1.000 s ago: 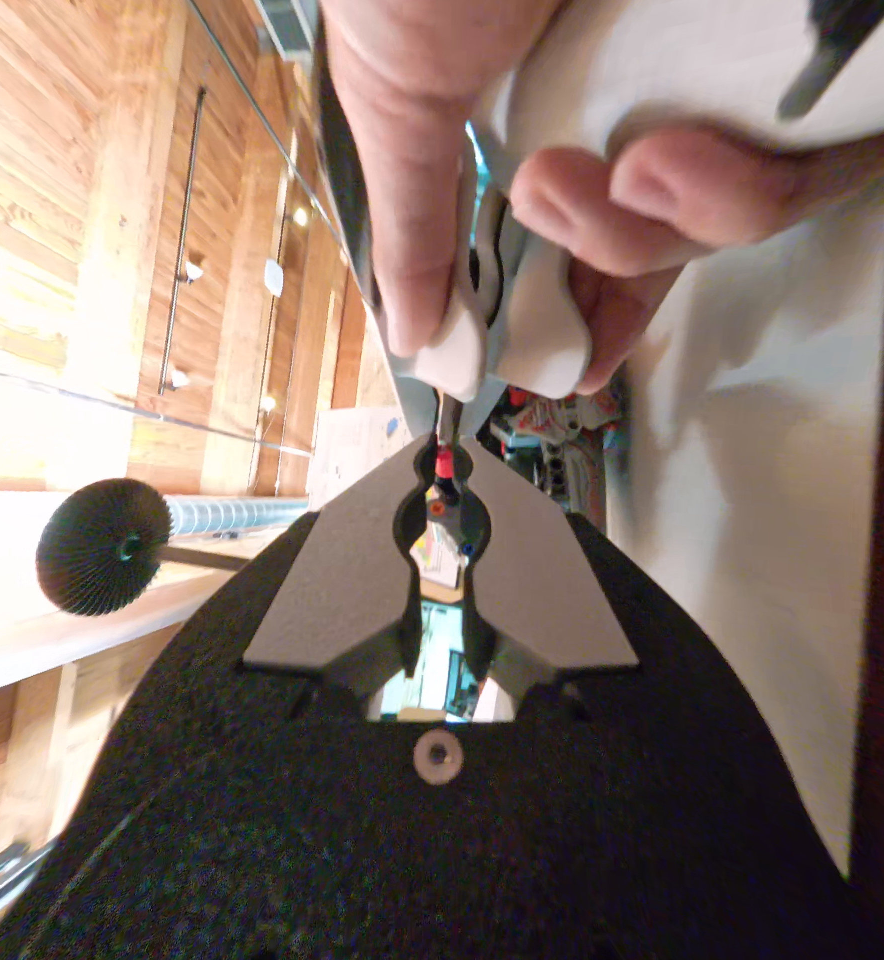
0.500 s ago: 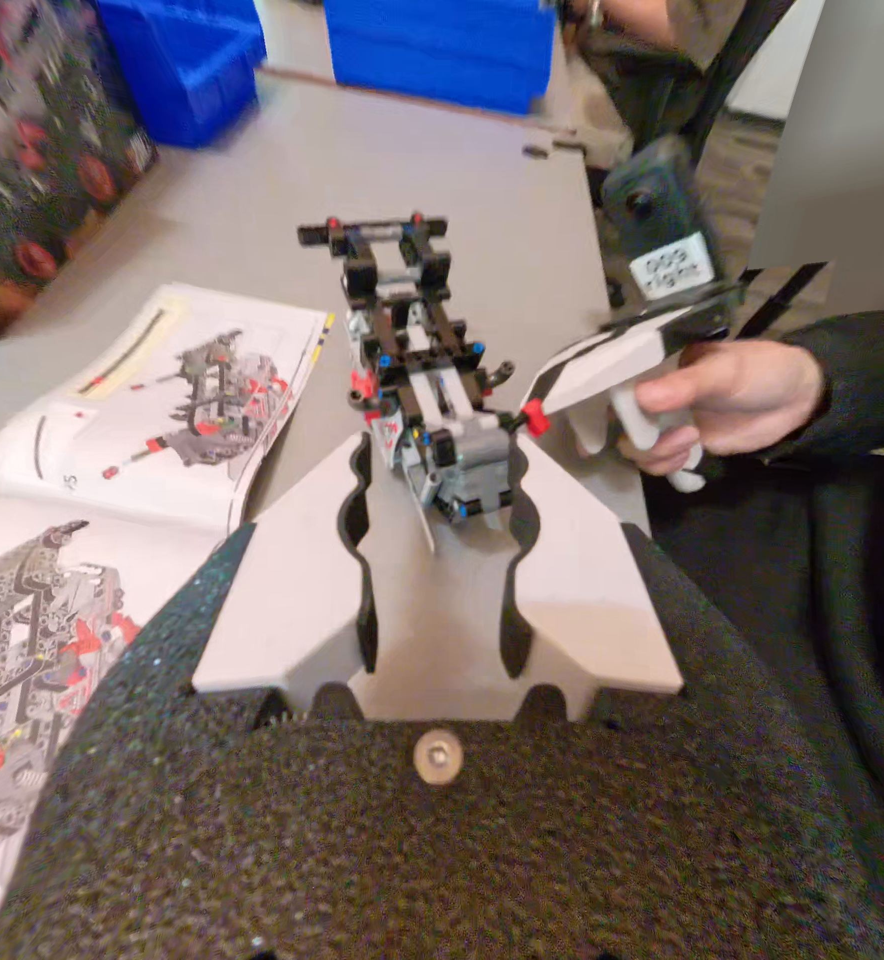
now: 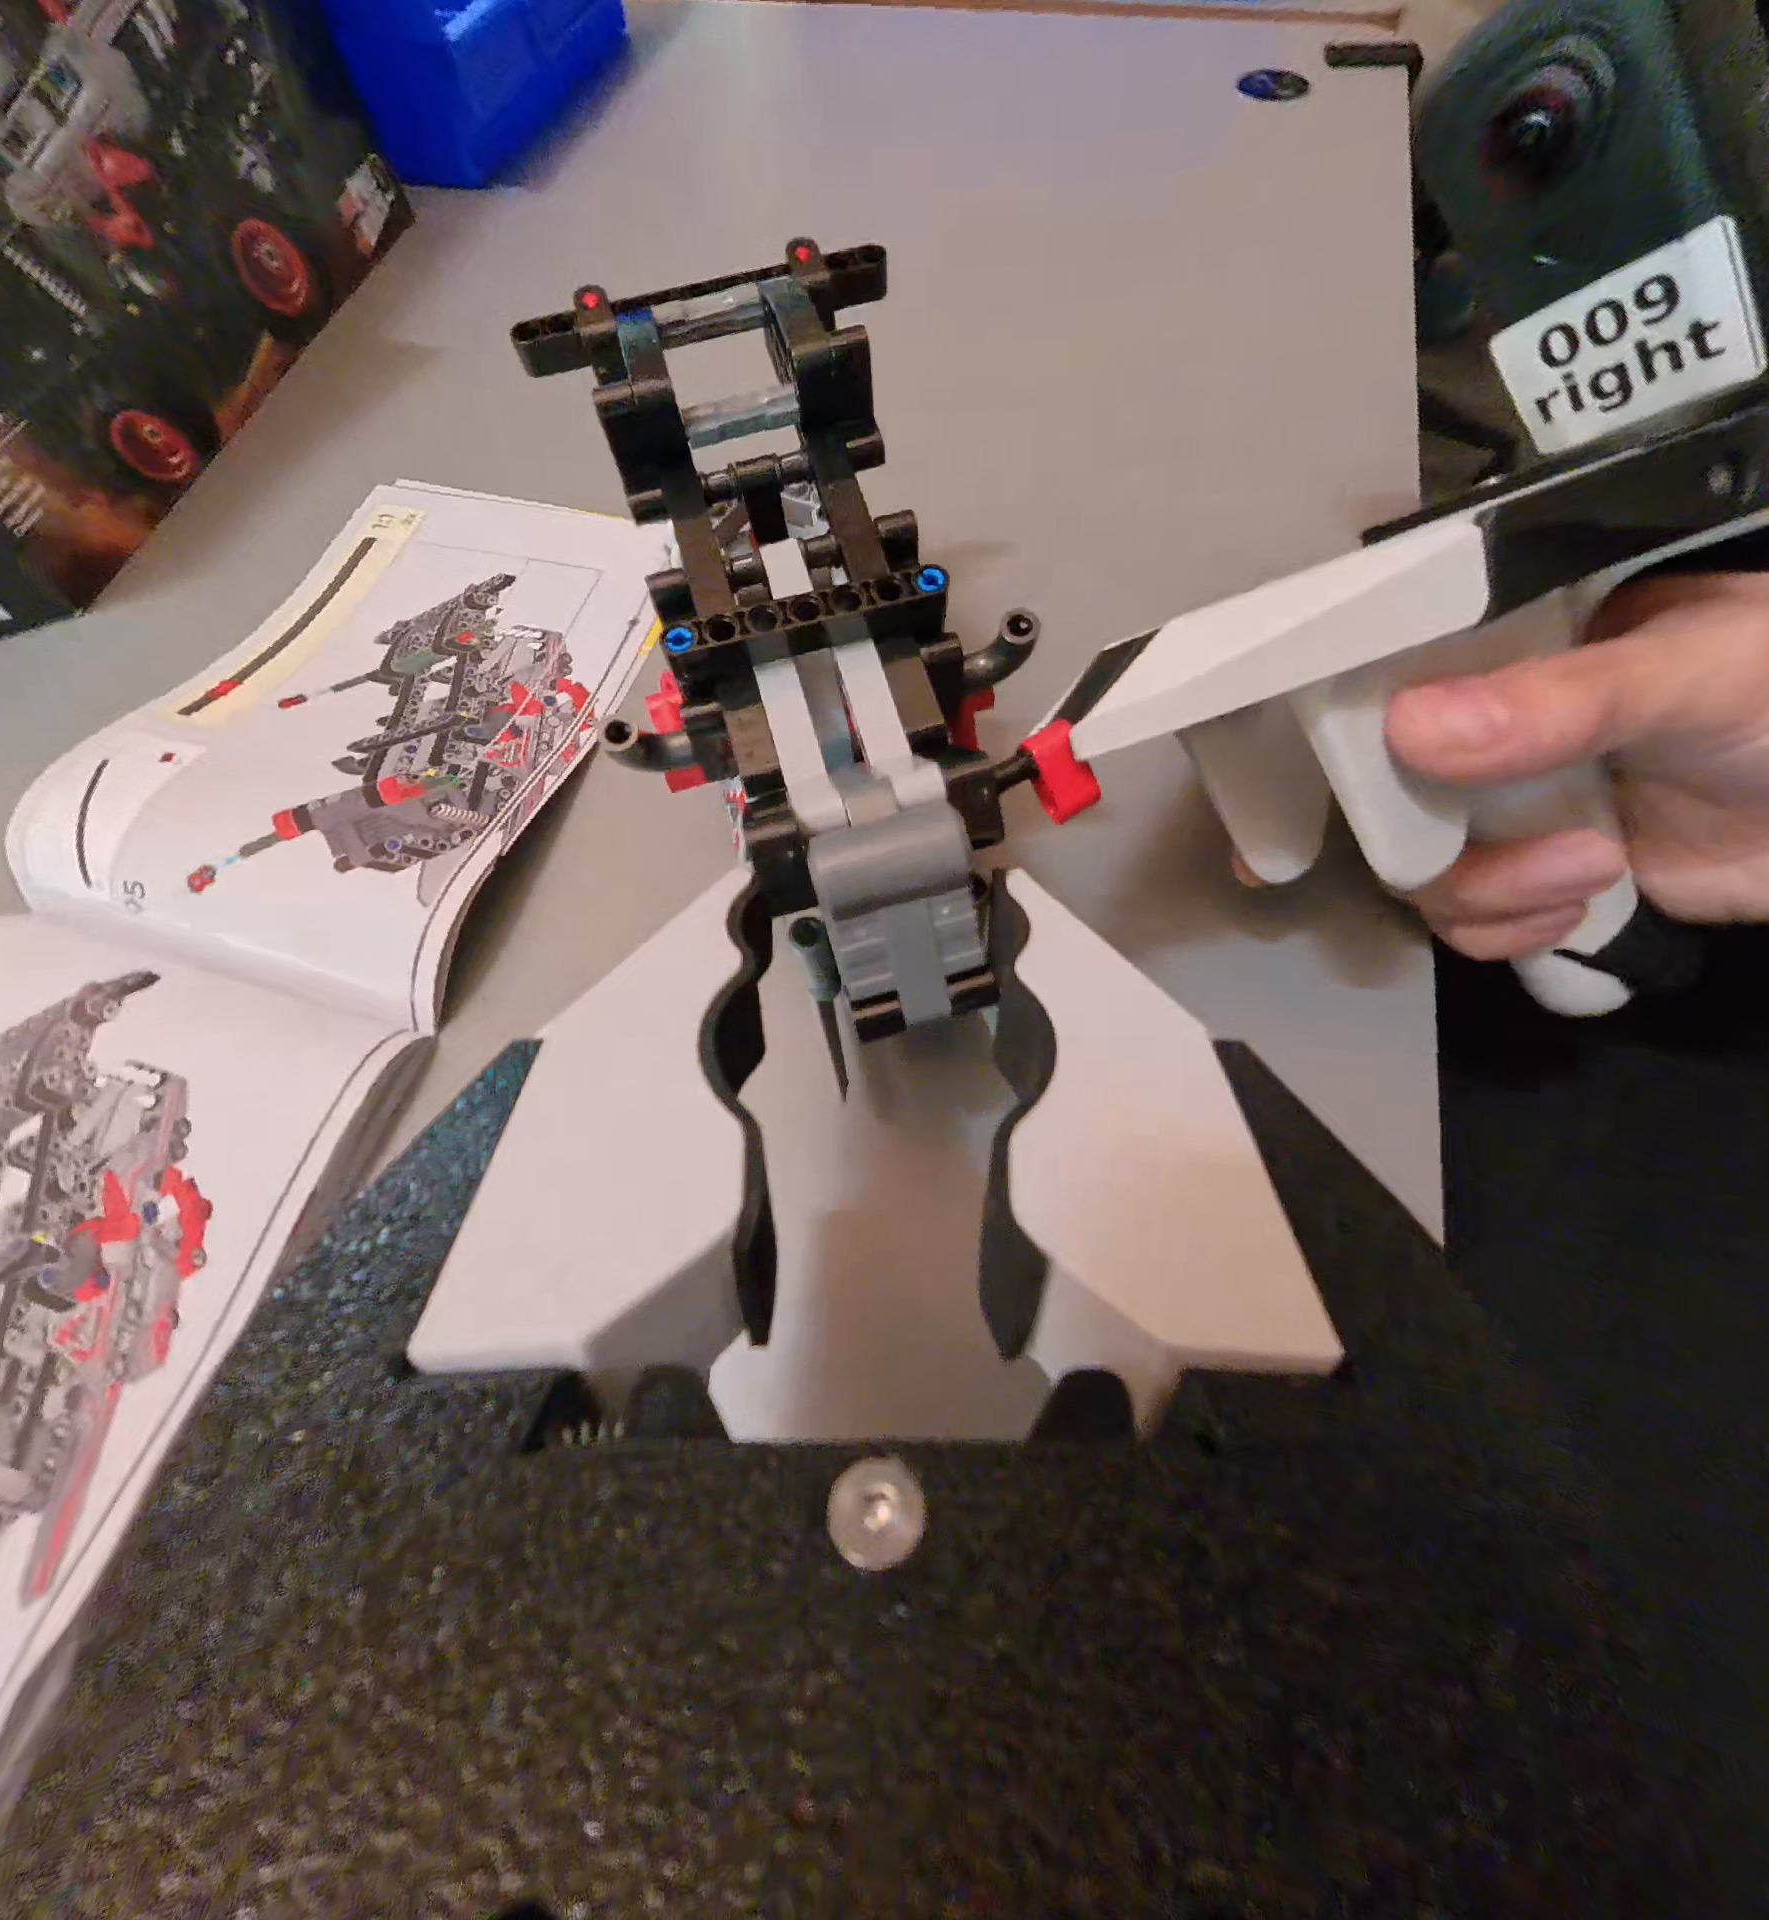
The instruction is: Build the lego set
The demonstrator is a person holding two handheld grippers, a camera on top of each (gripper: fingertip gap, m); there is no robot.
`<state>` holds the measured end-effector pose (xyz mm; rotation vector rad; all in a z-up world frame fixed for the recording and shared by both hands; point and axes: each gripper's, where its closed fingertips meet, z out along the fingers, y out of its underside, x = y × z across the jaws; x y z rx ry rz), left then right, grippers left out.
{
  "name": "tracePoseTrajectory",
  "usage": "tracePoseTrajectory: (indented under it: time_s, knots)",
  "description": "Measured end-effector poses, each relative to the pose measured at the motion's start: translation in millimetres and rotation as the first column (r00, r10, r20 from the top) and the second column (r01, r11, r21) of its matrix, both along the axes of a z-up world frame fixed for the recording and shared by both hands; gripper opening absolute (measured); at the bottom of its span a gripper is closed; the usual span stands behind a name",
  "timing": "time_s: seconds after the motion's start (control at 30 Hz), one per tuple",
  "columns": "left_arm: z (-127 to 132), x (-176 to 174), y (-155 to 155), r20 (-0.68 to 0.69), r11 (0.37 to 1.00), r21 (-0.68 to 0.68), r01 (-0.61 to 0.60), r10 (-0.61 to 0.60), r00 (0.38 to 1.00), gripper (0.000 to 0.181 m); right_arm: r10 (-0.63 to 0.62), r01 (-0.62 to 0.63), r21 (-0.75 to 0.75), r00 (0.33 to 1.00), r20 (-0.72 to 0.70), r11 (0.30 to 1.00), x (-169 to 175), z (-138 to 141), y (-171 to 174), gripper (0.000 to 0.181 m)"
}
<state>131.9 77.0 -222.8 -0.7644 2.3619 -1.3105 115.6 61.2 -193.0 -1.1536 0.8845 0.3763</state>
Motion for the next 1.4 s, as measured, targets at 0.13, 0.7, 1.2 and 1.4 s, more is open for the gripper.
tracePoseTrajectory:
  time_s: [0.13,0.7,1.2,1.4]
  knots:
    - [-0.8,0.5,-0.5,-0.010,0.998,0.009,-0.063,0.064,0.998,0.038,-0.014,0.014,0.016,1.000,0.010,1.000,0.3,2.3,-2.2,0.006]
    - [-3.2,3.3,0.6,0.002,0.991,0.033,-0.129,0.129,0.992,0.038,-0.027,0.027,-0.034,0.999,0.018,0.999,3.2,-0.7,-3.1,0.006]
    - [-7.6,6.5,4.9,0.020,0.982,0.080,-0.170,0.168,0.985,0.037,0.017,0.005,-0.183,0.993,0.118,0.983,4.0,-4.7,0.6,0.006]
    - [-7.0,6.8,5.3,0.026,0.981,0.085,-0.176,0.174,0.984,0.037,0.020,0.004,-0.191,0.992,0.123,0.982,3.9,-4.8,1.3,0.006]
